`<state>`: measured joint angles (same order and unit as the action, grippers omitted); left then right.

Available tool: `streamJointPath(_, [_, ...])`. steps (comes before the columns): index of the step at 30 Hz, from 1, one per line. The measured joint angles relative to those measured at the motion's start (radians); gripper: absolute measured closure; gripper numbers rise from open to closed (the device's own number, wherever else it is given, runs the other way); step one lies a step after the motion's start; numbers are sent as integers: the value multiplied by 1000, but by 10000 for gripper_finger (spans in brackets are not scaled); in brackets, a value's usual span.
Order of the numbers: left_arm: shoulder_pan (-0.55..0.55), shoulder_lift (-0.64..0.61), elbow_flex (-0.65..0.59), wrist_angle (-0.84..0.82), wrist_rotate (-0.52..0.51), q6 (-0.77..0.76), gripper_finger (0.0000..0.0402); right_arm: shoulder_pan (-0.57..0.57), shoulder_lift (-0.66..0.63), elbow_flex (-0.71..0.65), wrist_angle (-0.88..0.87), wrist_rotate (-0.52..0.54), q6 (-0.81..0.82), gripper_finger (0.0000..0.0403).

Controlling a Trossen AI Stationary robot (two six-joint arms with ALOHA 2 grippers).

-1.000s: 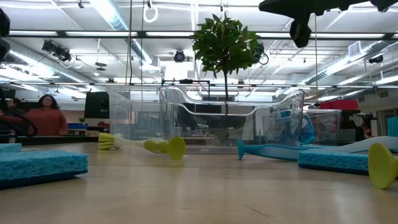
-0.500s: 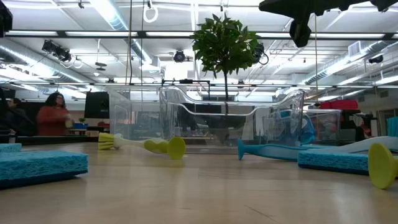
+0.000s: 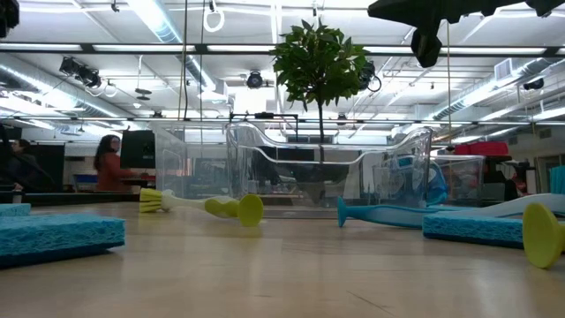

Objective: Pick & Place Kitchen Sink Supplies
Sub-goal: Put the dish soap into the top transparent bin

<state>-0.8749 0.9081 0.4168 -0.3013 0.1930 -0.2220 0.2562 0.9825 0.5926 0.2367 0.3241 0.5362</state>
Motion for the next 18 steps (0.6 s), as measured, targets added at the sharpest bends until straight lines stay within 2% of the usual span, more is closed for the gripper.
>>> streamJointPath(11, [0,105,0,158,34,53,163,0,0,0,-10,0,-3,403])
streamJointPath(18, [0,128,0,222,33,62,163,0,0,0,-15,0,-4,403])
